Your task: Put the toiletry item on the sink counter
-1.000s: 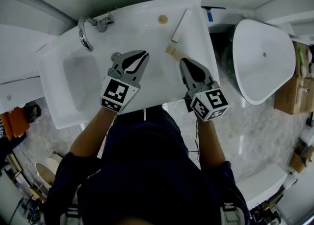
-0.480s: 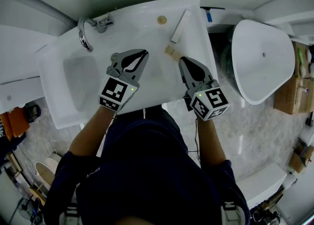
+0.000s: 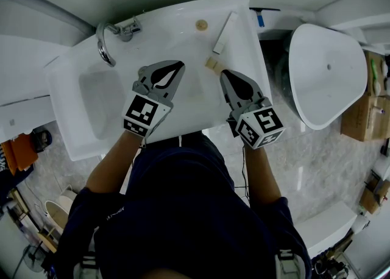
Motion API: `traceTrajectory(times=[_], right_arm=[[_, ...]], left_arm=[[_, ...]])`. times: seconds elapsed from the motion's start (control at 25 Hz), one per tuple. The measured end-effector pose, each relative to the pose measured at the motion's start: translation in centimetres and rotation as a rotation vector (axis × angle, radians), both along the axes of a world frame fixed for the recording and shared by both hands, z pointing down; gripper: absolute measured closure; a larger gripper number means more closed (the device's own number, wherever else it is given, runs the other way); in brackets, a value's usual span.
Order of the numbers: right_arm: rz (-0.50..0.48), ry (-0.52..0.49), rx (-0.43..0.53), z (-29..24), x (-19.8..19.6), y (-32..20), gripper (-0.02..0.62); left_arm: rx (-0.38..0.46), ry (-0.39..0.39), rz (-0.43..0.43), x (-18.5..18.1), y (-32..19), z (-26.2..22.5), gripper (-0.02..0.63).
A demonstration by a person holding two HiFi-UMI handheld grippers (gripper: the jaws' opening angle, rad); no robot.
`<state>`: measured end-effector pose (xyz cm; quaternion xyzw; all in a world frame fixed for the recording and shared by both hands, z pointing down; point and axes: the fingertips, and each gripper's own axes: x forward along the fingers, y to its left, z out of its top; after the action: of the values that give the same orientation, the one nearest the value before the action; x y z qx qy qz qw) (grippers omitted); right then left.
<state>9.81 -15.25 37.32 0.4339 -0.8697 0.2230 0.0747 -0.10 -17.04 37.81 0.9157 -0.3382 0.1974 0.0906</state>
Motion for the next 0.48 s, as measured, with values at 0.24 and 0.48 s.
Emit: traceTrajectory(times=[0.24,0.48], right_arm=[[0.005,0.000,-0.002,0.18,0.13,-0.40,0.591],[0.006,-0.001,-0.001,0.14,0.35,-0.82,0.591]], left_arm=[[-0.006,-0.003,0.003,0.07,-0.25,0.31,0.569],[-0.007,-0.008,-0.002,0.21,-0.58,0.33,0.569]])
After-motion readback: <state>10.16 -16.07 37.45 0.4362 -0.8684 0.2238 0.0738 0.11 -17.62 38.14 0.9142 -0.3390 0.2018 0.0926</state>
